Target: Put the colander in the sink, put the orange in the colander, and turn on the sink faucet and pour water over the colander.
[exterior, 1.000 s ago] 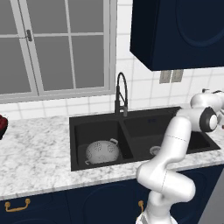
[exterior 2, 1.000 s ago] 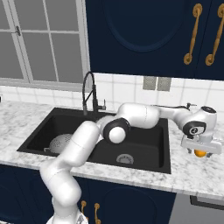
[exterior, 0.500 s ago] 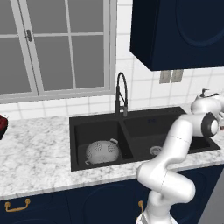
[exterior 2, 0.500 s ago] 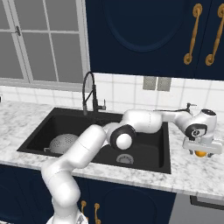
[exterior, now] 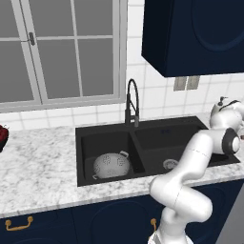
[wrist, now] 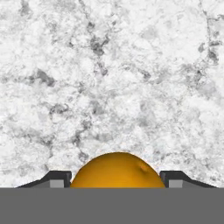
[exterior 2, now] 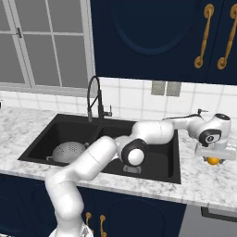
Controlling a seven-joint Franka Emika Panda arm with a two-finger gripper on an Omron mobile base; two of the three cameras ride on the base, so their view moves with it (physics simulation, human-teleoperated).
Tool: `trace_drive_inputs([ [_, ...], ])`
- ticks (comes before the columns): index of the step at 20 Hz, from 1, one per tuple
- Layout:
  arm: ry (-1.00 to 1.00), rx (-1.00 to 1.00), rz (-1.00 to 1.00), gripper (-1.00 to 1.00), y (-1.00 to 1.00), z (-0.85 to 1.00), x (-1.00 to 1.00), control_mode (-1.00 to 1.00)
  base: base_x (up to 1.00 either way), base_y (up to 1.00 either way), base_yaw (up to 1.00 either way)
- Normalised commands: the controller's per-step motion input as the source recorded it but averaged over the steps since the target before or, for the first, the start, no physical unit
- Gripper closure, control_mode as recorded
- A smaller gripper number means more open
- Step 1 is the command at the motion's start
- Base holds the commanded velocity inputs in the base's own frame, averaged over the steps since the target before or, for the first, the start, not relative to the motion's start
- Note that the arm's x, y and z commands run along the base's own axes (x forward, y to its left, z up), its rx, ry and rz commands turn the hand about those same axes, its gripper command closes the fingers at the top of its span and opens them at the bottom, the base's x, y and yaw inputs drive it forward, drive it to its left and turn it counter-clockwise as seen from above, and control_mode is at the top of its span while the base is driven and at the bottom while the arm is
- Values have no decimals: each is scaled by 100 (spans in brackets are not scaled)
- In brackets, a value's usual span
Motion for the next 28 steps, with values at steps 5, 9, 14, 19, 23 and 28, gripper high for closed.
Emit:
trace_drive_inputs([
  [5,-1,0,3,100,43,-6,8,-100,0,0,0],
  [9,-5,-12,28,100,91,27,-5,-100,0,0,0],
  [14,-22,-21,33,100,88,20,-46,-100,0,0,0],
  [19,-53,-19,12,100,65,4,-99,-100,0,0,0],
  [23,-47,-18,7,100,96,4,-100,-100,0,0,0],
  [28,-11,-26,16,100,100,46,-66,-100,0,0,0],
])
